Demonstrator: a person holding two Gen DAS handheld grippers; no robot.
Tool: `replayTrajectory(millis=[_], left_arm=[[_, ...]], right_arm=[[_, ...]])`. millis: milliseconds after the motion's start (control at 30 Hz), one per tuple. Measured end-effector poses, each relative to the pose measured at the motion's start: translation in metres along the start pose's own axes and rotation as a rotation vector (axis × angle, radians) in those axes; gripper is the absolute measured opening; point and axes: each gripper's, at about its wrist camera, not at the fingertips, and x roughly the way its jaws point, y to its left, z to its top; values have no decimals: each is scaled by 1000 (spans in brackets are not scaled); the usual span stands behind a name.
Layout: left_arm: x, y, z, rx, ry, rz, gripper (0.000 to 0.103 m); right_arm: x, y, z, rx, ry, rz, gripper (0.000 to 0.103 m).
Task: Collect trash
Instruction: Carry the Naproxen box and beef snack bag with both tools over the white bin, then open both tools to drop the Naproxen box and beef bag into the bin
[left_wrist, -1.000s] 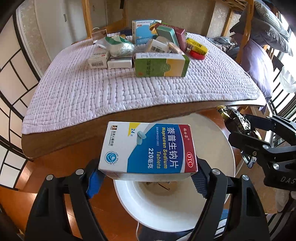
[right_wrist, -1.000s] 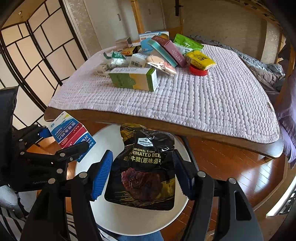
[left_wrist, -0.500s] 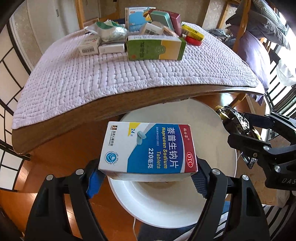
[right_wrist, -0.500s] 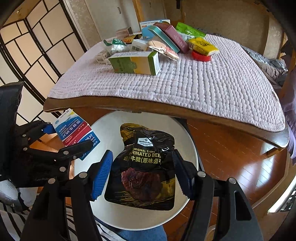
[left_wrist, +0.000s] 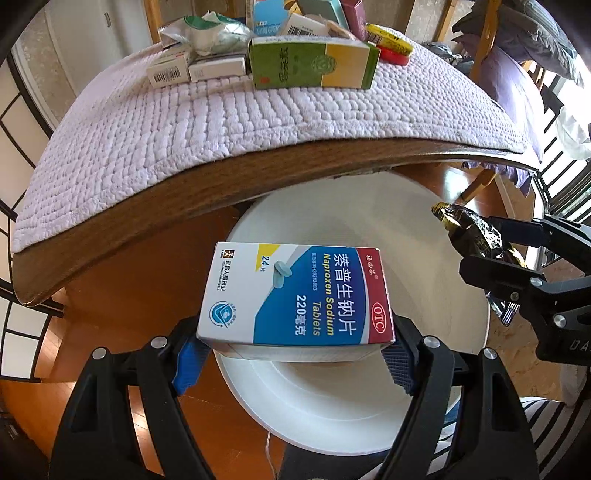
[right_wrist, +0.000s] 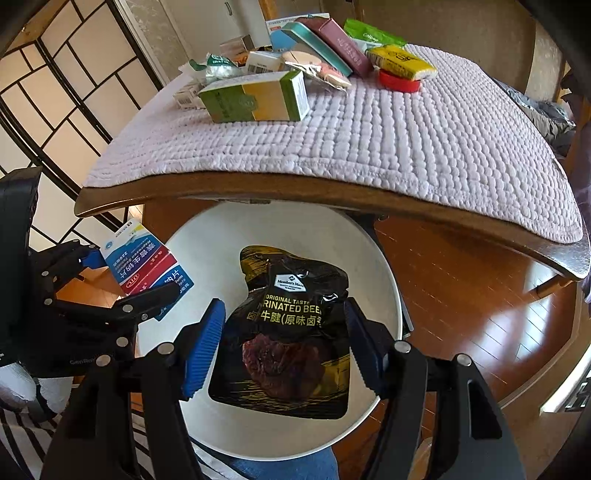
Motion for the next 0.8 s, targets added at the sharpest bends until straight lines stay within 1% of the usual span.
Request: replayTrajectory(millis=[600, 800], left_arm=[[34, -18, 7, 27, 38, 19, 80], [40, -19, 9, 32, 41, 24, 80]], right_arm=[[22, 9, -3, -4, 27, -5, 64], [24, 9, -3, -3, 28, -4, 64]])
